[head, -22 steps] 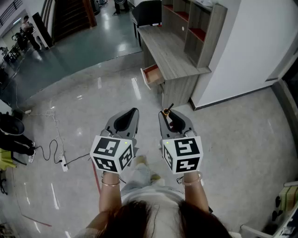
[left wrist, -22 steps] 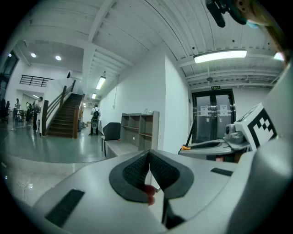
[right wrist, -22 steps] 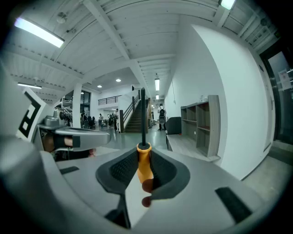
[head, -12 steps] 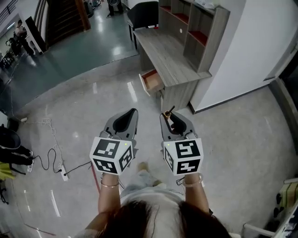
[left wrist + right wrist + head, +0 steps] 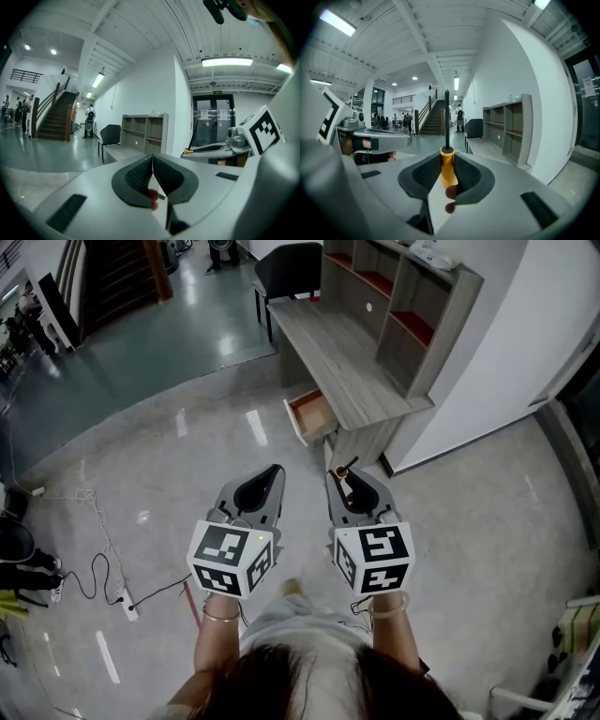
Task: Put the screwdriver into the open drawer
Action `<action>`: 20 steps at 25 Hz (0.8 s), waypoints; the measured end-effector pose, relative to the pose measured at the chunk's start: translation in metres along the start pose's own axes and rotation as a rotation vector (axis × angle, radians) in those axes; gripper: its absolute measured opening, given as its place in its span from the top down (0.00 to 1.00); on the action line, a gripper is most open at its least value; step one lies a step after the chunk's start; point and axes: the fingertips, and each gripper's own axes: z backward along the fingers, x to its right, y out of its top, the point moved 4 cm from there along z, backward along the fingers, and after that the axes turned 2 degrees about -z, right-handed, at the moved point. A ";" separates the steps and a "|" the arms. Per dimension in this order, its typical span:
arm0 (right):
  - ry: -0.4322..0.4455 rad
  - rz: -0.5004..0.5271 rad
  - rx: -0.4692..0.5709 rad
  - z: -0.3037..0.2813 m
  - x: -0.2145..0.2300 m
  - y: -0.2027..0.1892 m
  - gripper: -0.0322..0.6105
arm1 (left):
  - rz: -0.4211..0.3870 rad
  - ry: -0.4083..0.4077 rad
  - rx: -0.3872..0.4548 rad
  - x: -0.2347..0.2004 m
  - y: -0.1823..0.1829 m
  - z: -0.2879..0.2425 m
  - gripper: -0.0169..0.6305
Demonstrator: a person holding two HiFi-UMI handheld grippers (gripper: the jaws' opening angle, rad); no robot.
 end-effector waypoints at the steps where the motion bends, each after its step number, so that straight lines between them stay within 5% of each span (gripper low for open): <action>1: 0.000 -0.006 -0.001 -0.005 -0.003 0.001 0.80 | 0.004 -0.006 0.000 -0.006 0.000 -0.001 0.95; 20: -0.018 -0.063 -0.019 -0.075 -0.016 0.007 0.80 | 0.085 -0.063 -0.037 -0.081 -0.012 -0.033 0.95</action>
